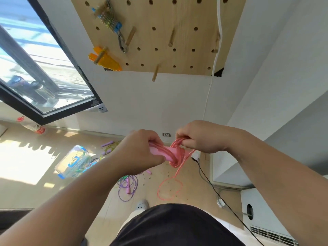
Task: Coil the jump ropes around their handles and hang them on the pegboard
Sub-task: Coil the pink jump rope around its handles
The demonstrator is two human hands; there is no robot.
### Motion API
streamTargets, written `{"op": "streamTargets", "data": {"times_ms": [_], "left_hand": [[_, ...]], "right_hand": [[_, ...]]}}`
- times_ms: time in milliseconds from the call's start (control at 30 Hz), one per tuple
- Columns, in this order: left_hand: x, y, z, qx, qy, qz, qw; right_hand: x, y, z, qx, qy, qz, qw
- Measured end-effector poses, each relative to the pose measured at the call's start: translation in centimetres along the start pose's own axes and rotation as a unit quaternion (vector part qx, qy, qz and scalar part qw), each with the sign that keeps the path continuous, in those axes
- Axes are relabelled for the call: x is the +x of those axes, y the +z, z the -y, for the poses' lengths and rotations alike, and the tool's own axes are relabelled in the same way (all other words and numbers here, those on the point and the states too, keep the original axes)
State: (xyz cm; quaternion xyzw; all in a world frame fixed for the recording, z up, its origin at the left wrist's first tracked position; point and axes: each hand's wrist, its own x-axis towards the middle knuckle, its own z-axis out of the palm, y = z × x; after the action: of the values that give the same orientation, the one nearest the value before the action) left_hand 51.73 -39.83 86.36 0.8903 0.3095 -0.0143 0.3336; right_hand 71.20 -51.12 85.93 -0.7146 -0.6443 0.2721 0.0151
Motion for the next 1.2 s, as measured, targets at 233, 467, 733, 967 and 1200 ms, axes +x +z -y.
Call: {"op": "streamTargets", "data": {"times_ms": [233, 467, 733, 967, 1200], "left_hand": [[0.9, 1.8, 1.1, -0.088, -0.064, -0.139, 0.984], [2.1, 3.3, -0.3, -0.365, -0.138, -0.19, 0.901], [2.7, 2.6, -1.3, -0.592, -0.19, -0.116, 0.774], [3.3, 3.7, -0.1, -0.545, -0.207, -0.195, 0.788], [3.4, 3.4, -0.4, -0.446, -0.189, -0.285, 0.827]], "right_hand": [[-0.2, 3.9, 2.5, 0.068, 0.032, -0.185, 0.98], [-1.7, 7.7, 3.3, 0.301, 0.063, -0.389, 0.869], [-2.8, 9.2, 0.1, 0.271, 0.073, -0.431, 0.858], [-2.4, 9.2, -0.8, -0.114, 0.052, -0.522, 0.844], [-1.4, 9.5, 0.7, 0.045, 0.073, -0.49, 0.867]]}}
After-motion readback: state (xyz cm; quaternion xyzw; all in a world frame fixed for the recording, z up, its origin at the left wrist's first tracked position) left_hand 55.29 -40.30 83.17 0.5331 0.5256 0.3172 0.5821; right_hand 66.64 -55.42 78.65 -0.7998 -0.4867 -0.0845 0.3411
